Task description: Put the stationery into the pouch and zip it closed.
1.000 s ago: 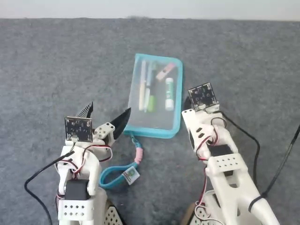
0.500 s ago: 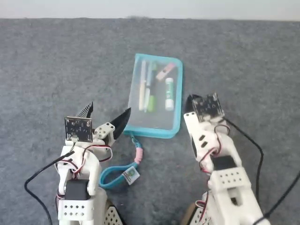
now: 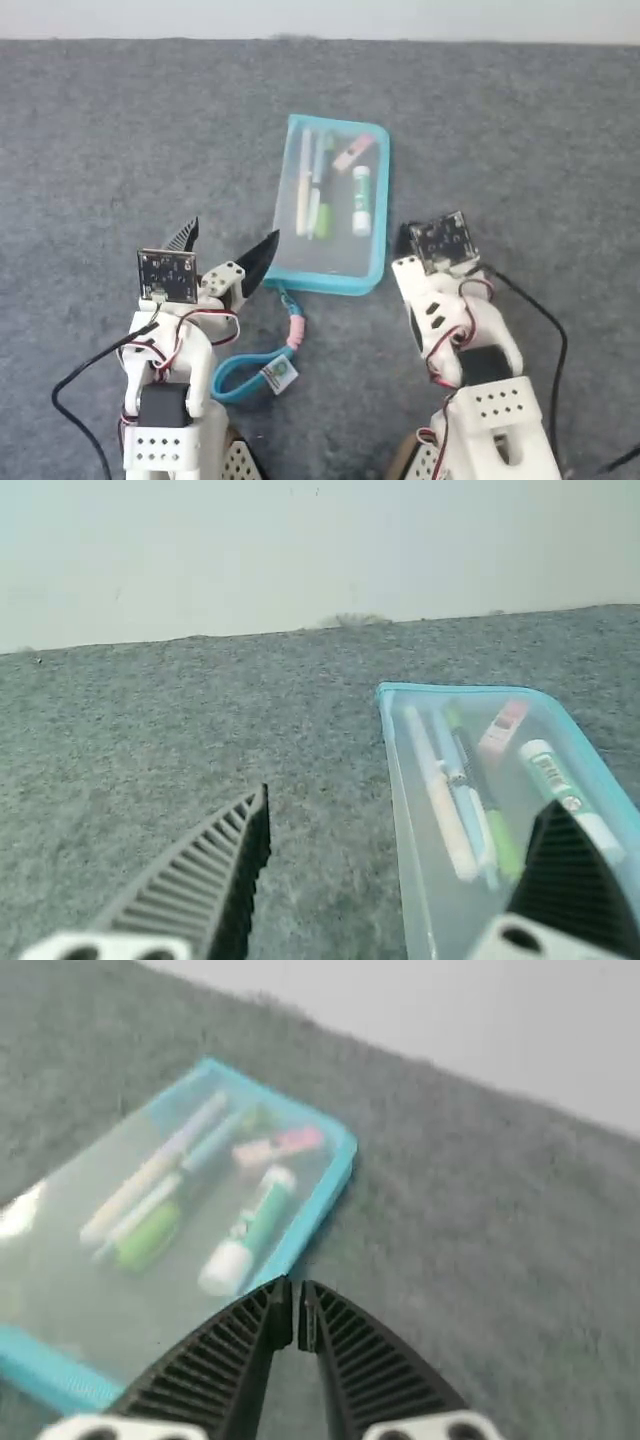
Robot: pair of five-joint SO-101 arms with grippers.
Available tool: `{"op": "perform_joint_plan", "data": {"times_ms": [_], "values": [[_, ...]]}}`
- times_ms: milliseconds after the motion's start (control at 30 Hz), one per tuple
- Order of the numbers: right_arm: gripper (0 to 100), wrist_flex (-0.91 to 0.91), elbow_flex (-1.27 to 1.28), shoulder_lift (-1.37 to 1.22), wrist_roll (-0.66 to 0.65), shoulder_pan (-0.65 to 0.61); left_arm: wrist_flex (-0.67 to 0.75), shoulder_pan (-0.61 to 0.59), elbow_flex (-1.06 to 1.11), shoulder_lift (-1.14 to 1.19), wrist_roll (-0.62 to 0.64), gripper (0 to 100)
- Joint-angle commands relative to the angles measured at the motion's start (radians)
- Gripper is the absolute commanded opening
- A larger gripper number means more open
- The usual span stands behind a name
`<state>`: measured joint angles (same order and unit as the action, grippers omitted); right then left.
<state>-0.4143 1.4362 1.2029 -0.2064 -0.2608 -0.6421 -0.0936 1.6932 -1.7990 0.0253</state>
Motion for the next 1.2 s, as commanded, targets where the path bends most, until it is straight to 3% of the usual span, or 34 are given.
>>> {"op": "perform_joint_plan", "data": {"times_ms": [0, 133, 300, 400, 533, 600, 700, 900, 1167], "values": [[1.6, -0.174, -0.100, 0.030, -0.002, -0.012, -0.003, -0.002, -0.008, -0.021, 0.009, 38], [1.6, -0.249, -0.100, 0.030, -0.002, 0.008, -0.003, 0.002, -0.008, -0.021, 0.009, 38], [1.6, -0.355, -0.101, 0.062, -0.002, 0.139, -0.038, -0.002, -0.008, -0.020, 0.009, 38], [1.6, -0.460, -0.100, 0.153, -0.002, 0.193, -0.226, -0.002, -0.008, -0.020, 0.009, 38], [1.7, -0.615, -0.084, 0.344, -0.002, 0.200, -0.644, -0.003, -0.010, -0.026, 0.011, 38], [1.8, -0.633, -0.028, 0.458, -0.002, 0.203, -0.563, 0.000, -0.008, -0.023, 0.012, 38], [1.9, -0.631, 0.106, 0.625, -0.002, 0.197, -0.578, -0.002, -0.008, -0.020, 0.011, 38], [1.7, -0.510, 0.247, 0.584, -0.002, 0.206, -0.618, -0.003, -0.008, -0.020, 0.012, 38], [1.9, -0.602, 0.247, 0.611, 0.000, 0.206, -0.618, -0.003, -0.008, -0.020, 0.012, 38]]}}
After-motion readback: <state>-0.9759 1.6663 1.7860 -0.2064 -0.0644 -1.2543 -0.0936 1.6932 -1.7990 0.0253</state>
